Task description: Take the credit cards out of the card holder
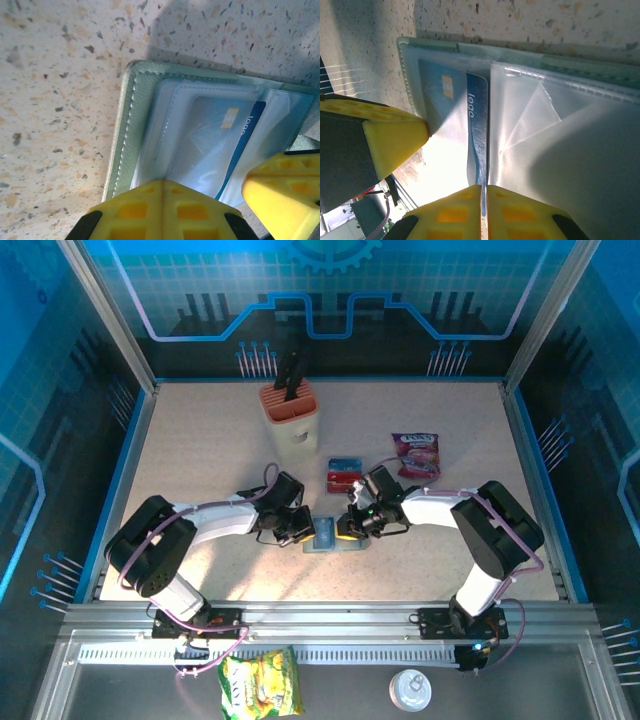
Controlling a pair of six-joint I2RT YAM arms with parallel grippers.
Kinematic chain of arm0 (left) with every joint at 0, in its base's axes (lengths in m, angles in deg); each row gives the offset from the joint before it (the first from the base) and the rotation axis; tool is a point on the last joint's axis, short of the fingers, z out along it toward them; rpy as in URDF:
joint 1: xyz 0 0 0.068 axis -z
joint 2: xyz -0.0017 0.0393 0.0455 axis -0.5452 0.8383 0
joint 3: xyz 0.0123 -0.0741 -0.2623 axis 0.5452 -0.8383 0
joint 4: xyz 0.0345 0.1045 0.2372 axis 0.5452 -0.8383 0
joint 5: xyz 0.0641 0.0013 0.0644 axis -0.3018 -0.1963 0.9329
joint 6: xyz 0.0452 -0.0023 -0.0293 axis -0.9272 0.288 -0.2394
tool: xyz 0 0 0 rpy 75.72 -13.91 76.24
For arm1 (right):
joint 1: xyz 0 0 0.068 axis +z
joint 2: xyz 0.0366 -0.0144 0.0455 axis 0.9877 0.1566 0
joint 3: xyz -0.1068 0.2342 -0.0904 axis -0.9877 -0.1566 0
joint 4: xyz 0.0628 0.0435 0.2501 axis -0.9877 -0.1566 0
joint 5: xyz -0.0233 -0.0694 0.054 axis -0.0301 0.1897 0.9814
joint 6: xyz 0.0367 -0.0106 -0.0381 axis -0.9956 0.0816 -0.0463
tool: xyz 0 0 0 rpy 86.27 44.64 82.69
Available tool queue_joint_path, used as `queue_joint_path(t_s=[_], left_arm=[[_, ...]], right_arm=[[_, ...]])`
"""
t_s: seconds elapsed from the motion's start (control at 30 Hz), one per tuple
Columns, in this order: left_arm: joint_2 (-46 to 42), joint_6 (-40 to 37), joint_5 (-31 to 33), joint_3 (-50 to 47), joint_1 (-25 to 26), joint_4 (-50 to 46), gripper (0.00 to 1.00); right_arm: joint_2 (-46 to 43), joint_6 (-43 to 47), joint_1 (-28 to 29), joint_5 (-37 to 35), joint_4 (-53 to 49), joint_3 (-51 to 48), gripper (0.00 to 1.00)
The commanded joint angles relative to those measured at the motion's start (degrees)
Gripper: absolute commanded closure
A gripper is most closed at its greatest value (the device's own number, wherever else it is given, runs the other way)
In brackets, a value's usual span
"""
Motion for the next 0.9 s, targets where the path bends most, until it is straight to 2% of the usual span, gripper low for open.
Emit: queue_joint_path(t_s=[0.0,0.03,0.13,0.4,0.87], left_arm=[[-0.9,-0.9,1.2,-1.4,0.0,-3.2,1.0],[-0.8,-0.9,1.1,-1.5,0.0,-3.2,1.0],[-0.7,-0.9,0.9,-1.3,0.0,-2.9,1.0],[0.0,-1.1,0.4,-1.0,0.0,-3.2,1.0],[0.0,-1.3,0.4,-0.4,0.0,-3.6,1.0]], right_arm=[[-0.7,0.4,-0.5,2.4,1.2,-0.3,0.84],[-0.2,0.4,-0.4,2.3,0.8,0.2,0.81],[1.6,0.4,-0.2,2.9,1.1,1.0,0.79],[4.2,-0.5,0.4,3.9,3.0,1.9,0.79],[3.5,-0.4,0.7,4.2,2.3,2.8,0.79]])
